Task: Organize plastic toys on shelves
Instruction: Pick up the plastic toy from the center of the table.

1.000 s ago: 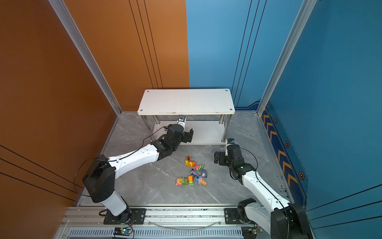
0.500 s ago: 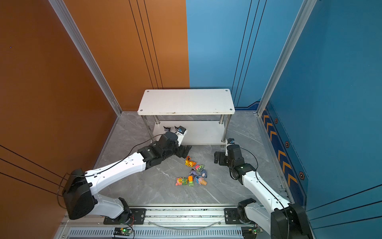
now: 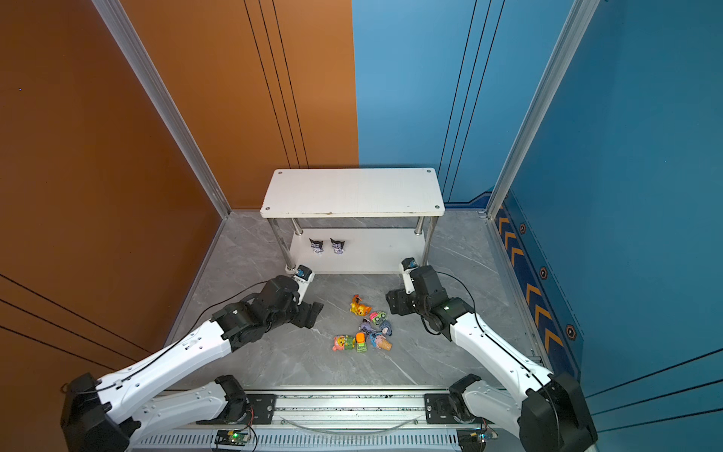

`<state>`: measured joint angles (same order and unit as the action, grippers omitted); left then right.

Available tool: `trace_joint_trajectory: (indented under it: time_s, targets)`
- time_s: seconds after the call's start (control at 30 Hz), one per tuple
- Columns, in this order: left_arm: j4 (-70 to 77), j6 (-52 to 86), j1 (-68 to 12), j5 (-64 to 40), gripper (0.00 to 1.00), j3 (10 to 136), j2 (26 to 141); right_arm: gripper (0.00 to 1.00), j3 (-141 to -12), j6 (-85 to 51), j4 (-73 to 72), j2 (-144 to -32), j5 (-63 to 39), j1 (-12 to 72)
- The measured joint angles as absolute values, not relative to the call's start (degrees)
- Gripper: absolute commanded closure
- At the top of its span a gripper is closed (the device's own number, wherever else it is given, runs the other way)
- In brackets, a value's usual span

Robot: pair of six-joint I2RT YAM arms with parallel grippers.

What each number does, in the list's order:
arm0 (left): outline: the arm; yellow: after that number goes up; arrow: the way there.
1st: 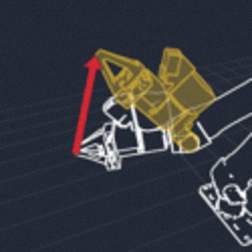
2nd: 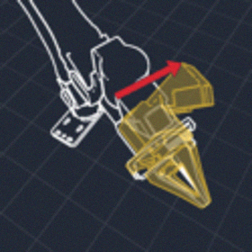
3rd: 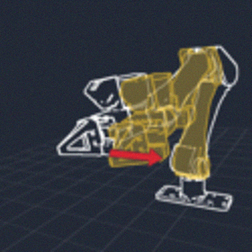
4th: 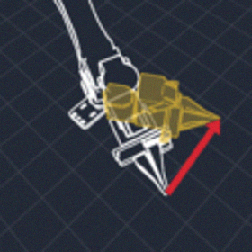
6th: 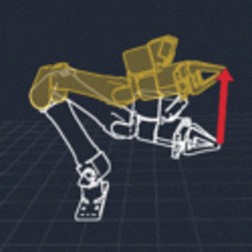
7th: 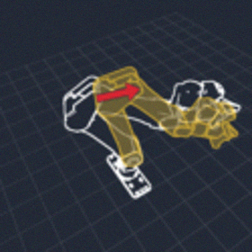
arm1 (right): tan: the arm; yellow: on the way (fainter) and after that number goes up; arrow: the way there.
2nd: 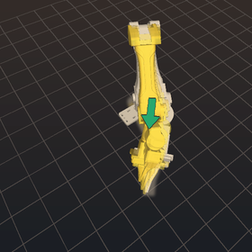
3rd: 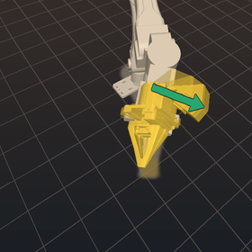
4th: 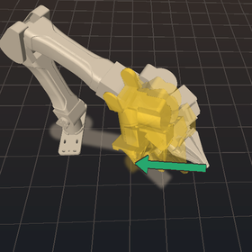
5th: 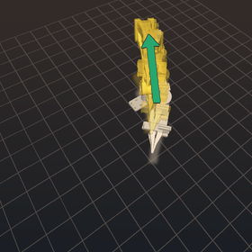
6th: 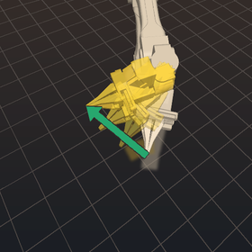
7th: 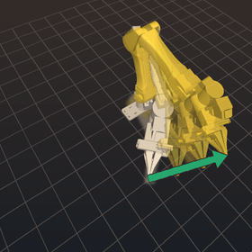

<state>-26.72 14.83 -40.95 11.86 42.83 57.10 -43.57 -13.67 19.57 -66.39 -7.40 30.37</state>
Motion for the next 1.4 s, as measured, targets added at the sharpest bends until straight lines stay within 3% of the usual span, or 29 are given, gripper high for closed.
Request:
trace_joint_trajectory:
  time_s: [0.17, 0.43, 0.8, 1.27, 1.4]
  targets:
    - [-28.42, 17.91, -36.69, 12.40, 0.11, 38.72, 53.04, 0.26, -54.41, -13.21, 26.98, -77.58, -7.68, 36.10]
    - [-28.38, 18.06, -34.76, 12.32, 0.11, 37.93, 54.94, 0.38, -59.09, -16.51, 33.74, -87.39, -7.70, 44.38]
    - [-26.02, 17.43, -33.26, 10.37, 0.11, 37.58, 58.37, 0.58, -59.96, -17.78, 36.21, -91.72, -5.98, 47.37]
    - [-23.77, 17.39, -32.51, 9.26, 0.12, 36.73, 58.94, 0.69, -60.93, -14.81, 35.38, -94.67, -5.80, 47.35]
    - [-23.75, 17.39, -32.51, 8.93, 0.12, 36.73, 59.16, 0.78, -60.95, -14.31, 34.70, -94.91, -6.02, 47.35]
